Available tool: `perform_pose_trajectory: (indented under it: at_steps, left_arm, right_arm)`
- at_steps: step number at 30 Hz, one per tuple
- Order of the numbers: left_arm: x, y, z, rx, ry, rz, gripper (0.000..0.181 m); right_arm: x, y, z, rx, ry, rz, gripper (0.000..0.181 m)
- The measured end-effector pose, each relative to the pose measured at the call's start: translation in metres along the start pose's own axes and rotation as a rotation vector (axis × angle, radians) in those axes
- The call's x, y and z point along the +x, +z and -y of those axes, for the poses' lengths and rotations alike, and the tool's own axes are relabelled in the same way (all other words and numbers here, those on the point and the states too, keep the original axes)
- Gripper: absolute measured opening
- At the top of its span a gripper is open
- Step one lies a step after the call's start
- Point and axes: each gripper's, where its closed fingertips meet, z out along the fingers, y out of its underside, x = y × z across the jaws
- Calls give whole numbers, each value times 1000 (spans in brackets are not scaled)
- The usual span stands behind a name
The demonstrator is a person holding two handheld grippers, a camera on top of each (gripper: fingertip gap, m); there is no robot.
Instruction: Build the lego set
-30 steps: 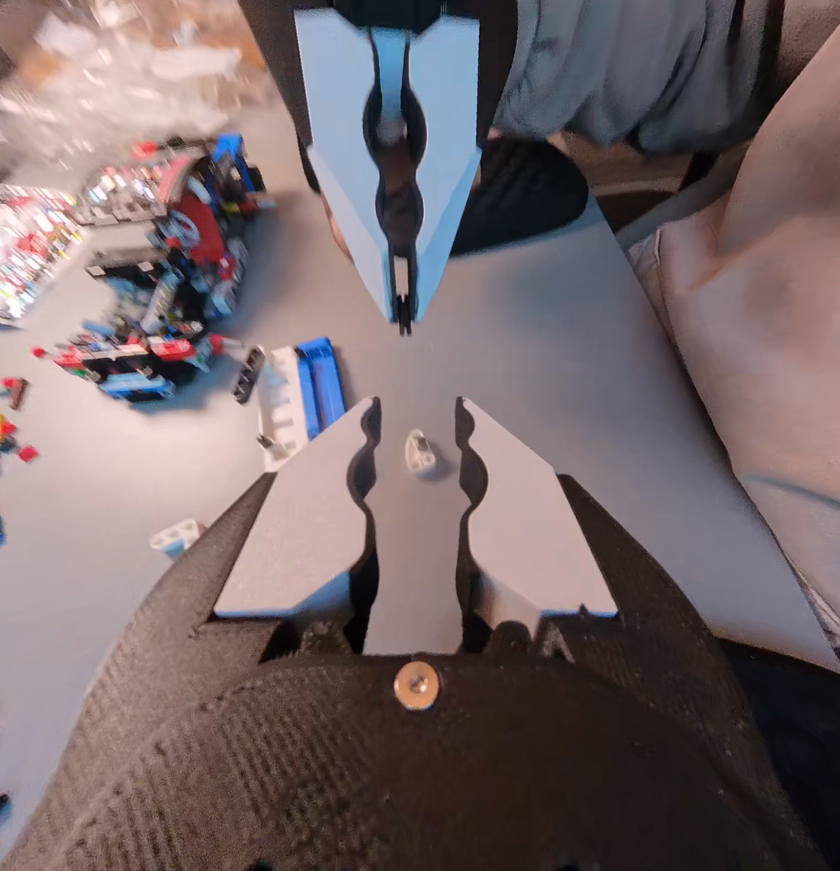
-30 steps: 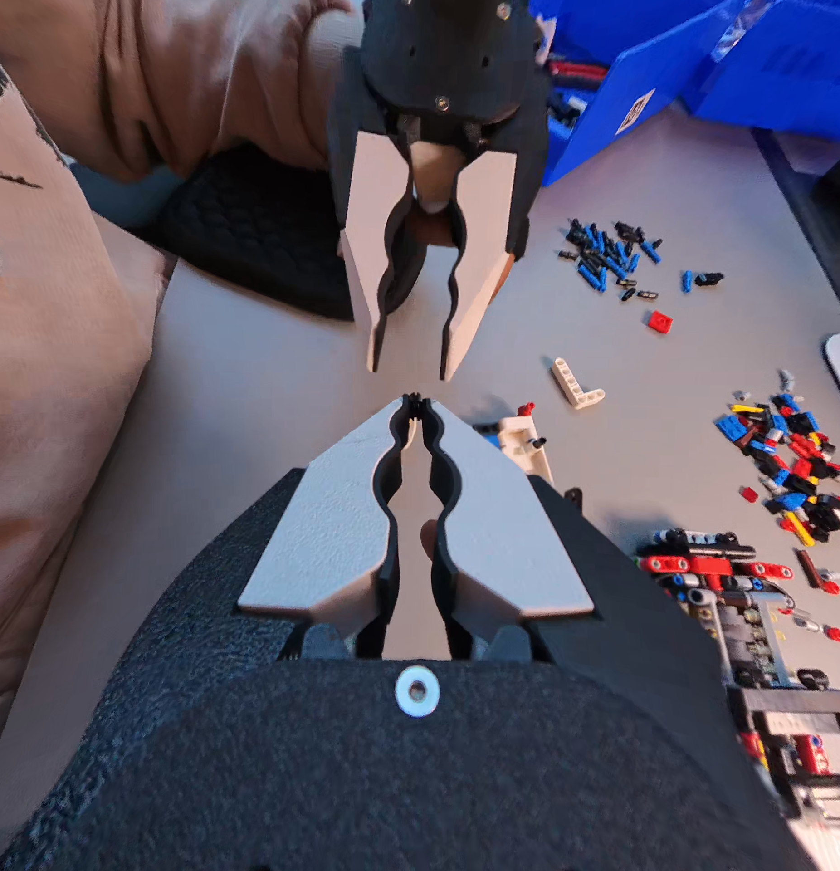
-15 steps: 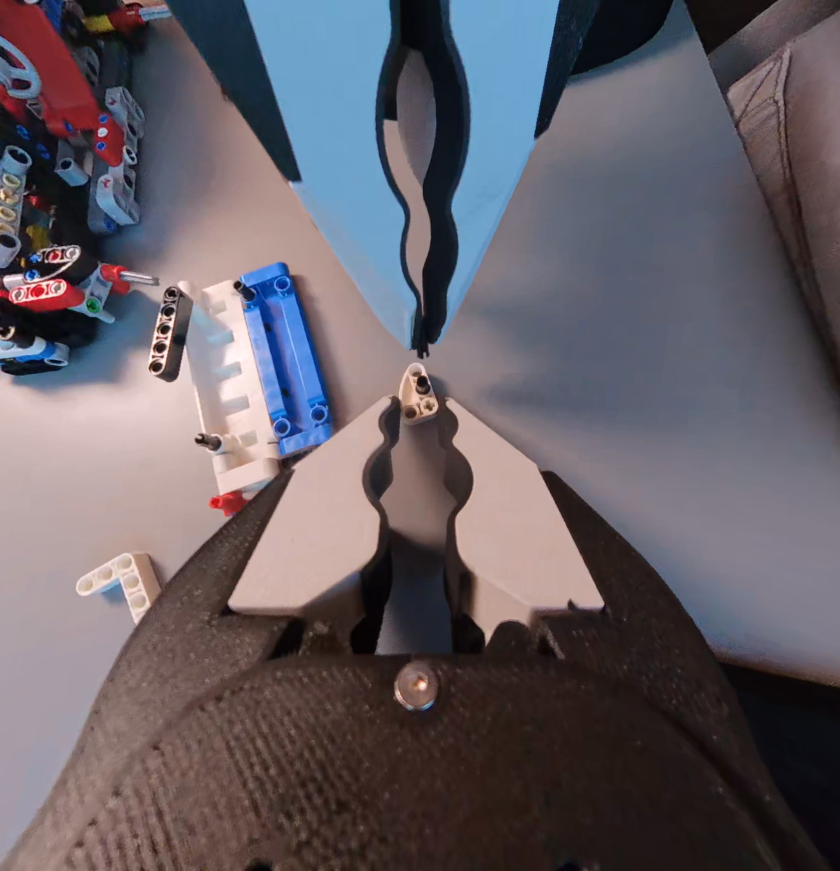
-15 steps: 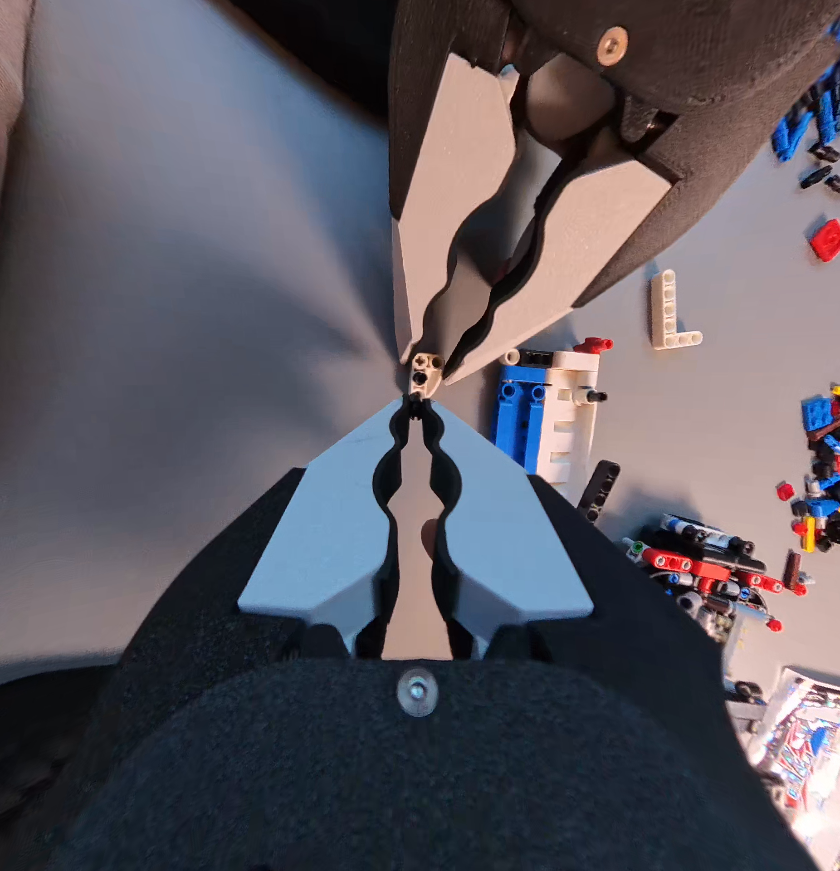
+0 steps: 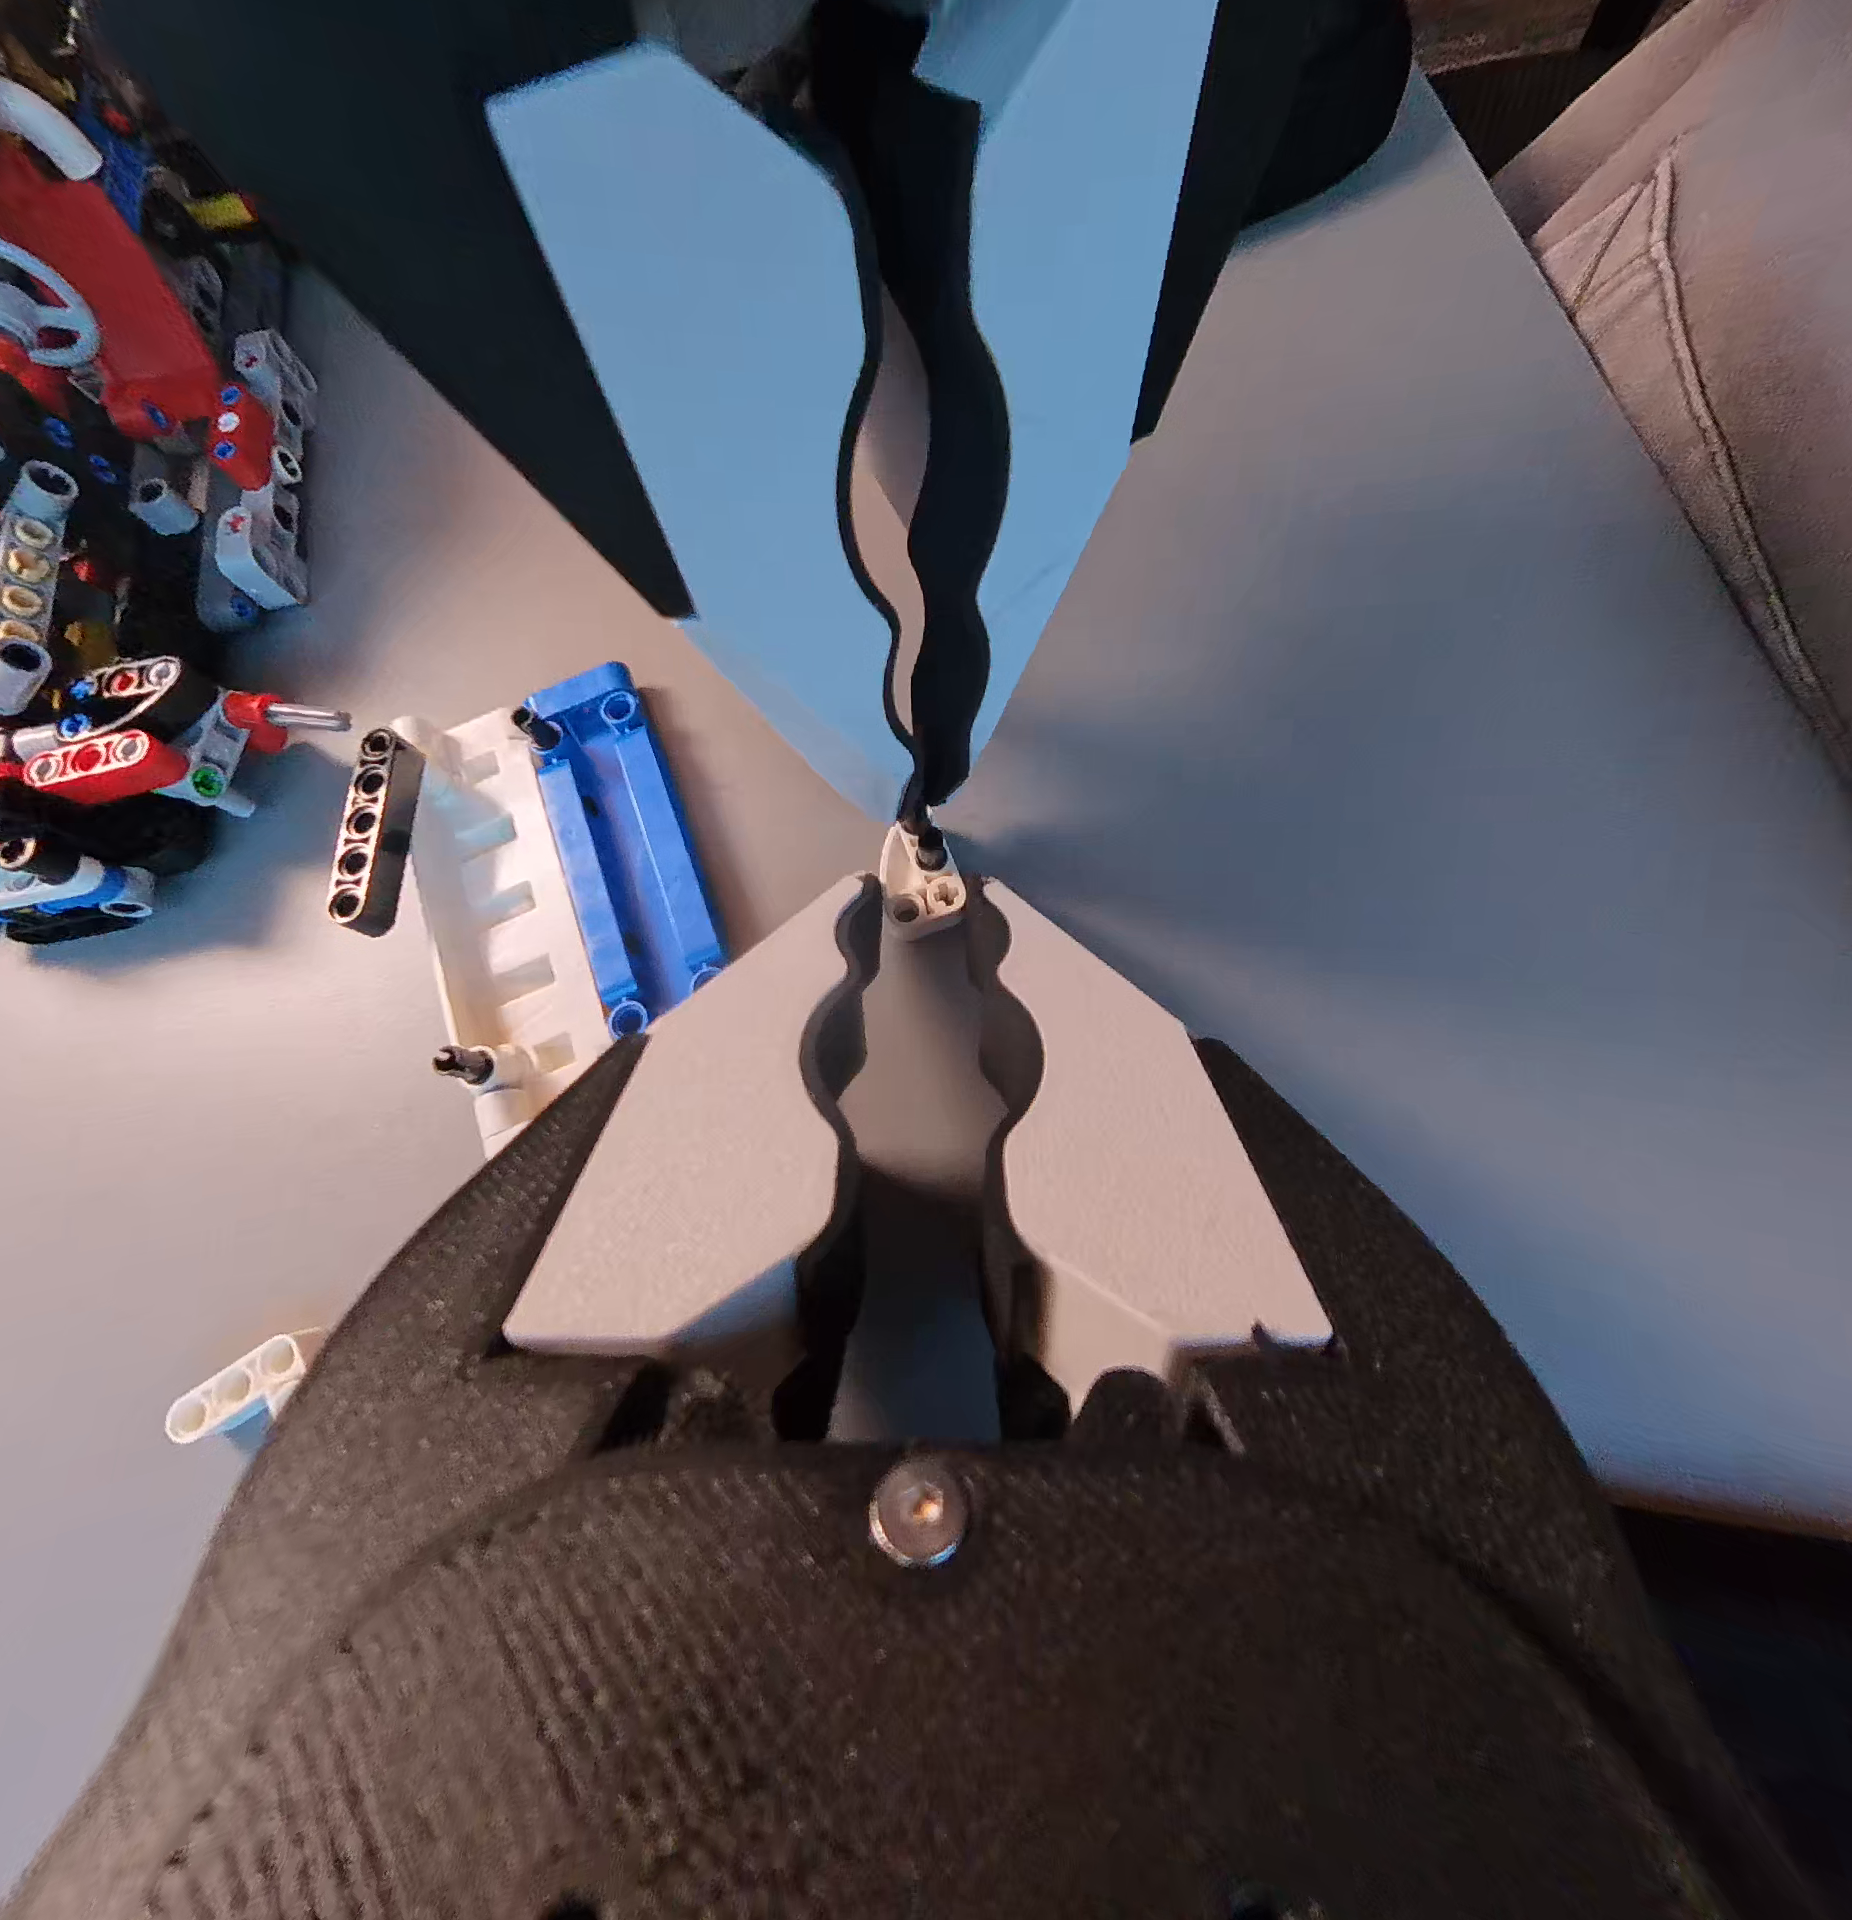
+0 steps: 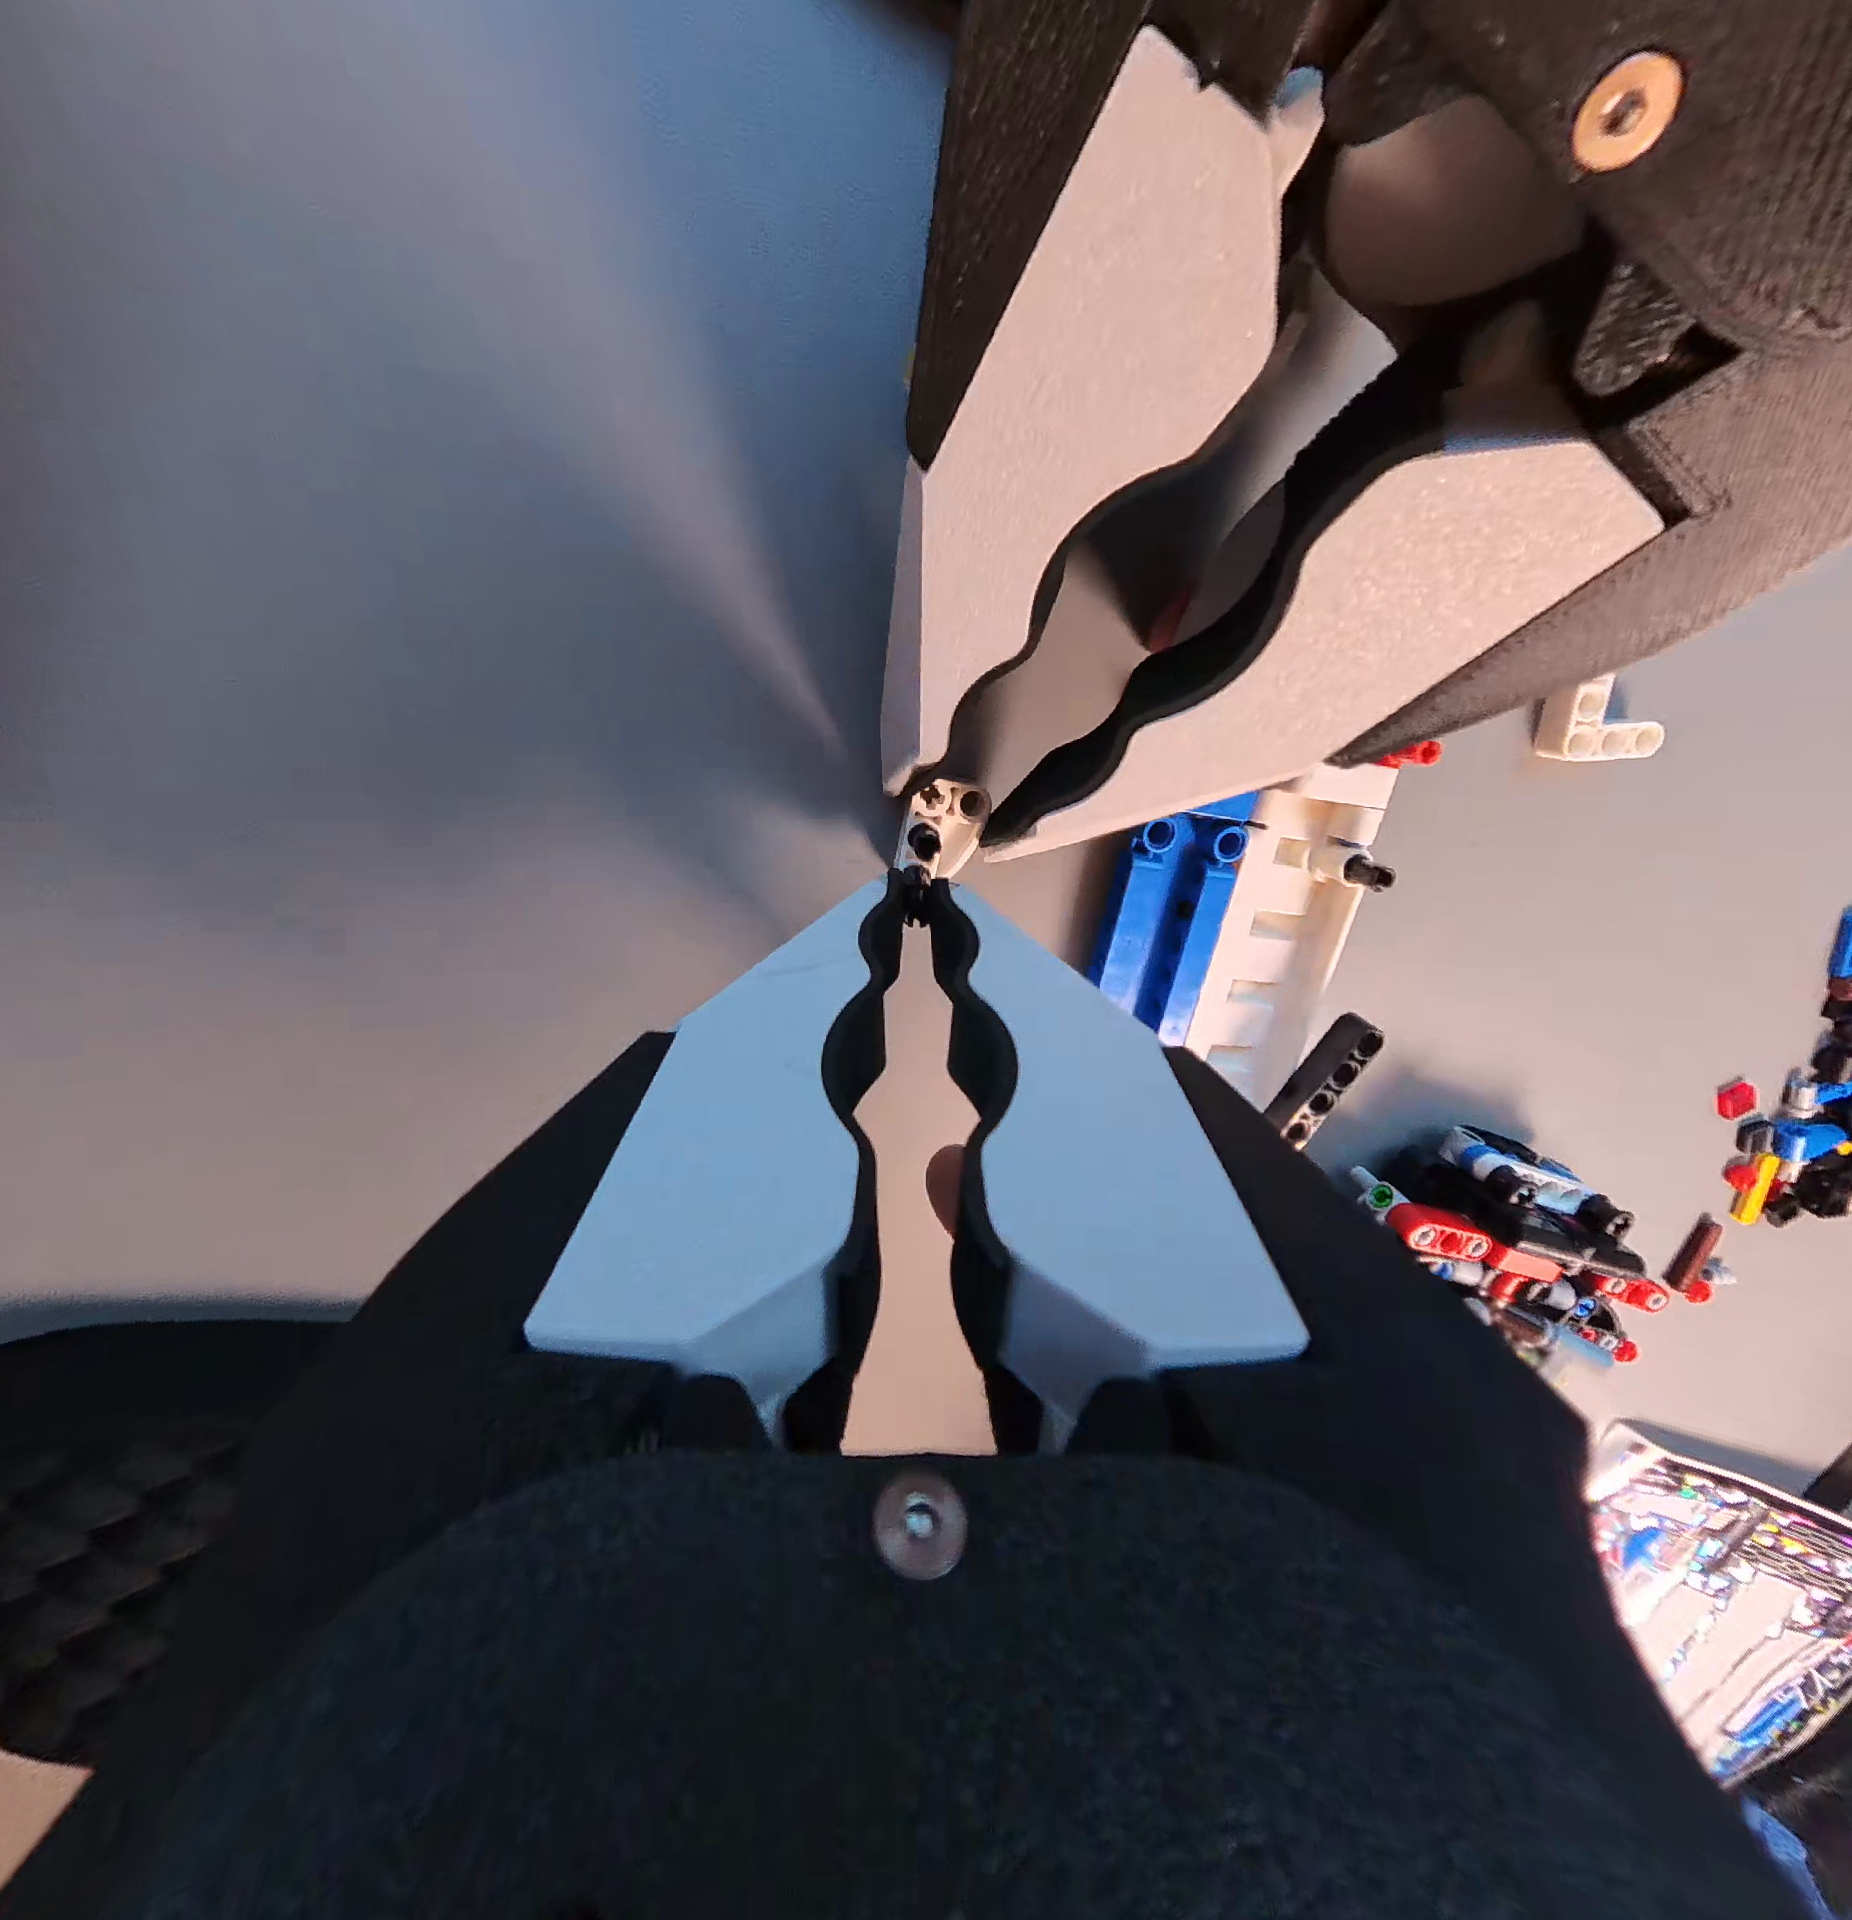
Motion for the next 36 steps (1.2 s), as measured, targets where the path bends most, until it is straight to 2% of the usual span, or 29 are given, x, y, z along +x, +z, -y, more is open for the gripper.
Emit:
perform_pose_trajectory:
  at_steps: [21,36]
  left_arm:
    - [-1,0,0,0,-25,-25,14]
    - [0,0,-1,1,-43,-39,14]
  right_arm:
    - [0,2,1,-90,-43,77,2]
    - [0,5,4,-18,31,57,3]
